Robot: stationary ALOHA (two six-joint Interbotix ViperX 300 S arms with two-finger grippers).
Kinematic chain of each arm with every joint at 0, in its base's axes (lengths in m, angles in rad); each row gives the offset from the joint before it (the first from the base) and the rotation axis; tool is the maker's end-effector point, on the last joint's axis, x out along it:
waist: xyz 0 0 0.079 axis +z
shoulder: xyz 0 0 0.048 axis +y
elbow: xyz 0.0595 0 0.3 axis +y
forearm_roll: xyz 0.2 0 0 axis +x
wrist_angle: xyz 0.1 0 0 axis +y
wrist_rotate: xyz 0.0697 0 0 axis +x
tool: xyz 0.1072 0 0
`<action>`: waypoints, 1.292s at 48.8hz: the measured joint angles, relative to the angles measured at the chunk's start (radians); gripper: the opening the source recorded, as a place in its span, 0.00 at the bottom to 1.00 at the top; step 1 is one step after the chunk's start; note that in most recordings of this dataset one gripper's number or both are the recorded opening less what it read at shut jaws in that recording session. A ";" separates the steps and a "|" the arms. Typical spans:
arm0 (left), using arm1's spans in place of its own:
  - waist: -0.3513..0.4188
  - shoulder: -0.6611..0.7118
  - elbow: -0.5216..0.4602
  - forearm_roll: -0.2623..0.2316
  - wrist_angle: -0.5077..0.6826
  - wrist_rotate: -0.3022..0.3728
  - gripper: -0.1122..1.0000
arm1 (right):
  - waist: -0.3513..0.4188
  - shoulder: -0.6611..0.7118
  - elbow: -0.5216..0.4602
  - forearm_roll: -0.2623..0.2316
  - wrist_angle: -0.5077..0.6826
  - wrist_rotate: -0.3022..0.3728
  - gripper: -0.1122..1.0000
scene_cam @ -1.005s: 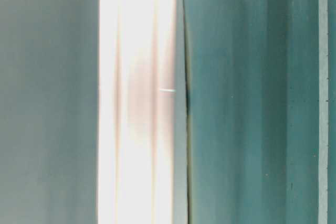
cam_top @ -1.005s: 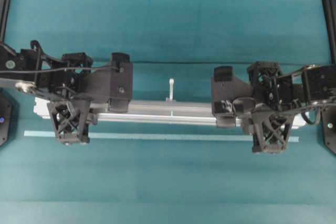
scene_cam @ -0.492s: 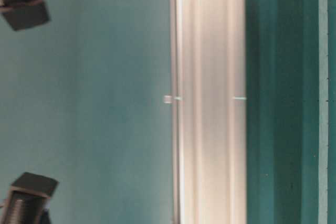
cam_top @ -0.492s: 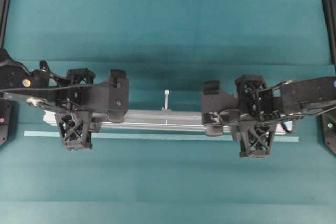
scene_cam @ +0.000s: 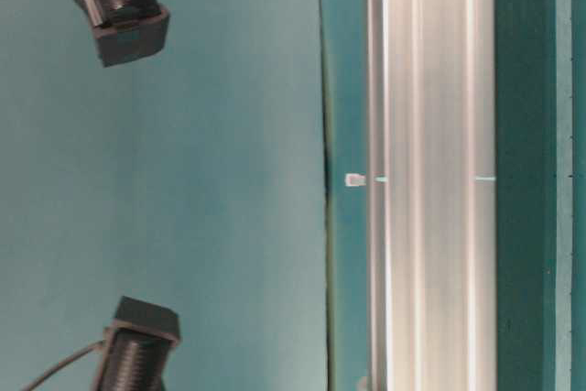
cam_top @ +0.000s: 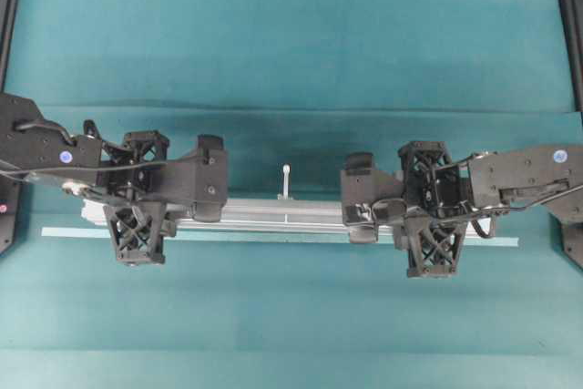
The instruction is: Lift the large metal rail with both hands.
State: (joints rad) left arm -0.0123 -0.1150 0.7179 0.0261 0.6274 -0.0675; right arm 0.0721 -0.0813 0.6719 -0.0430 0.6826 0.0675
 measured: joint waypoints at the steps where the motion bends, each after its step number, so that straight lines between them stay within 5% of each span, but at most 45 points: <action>1: -0.002 0.002 0.003 0.000 -0.006 -0.005 0.42 | 0.002 0.002 0.005 -0.002 -0.006 0.000 0.47; 14: -0.008 0.012 0.046 0.002 -0.086 -0.067 0.42 | -0.002 0.017 0.031 0.000 -0.060 0.000 0.47; 63: -0.008 0.058 0.077 0.002 -0.166 -0.081 0.42 | -0.018 0.063 0.064 0.000 -0.144 -0.002 0.47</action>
State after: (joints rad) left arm -0.0199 -0.0568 0.7946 0.0276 0.4617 -0.1488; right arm 0.0537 -0.0184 0.7363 -0.0430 0.5384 0.0660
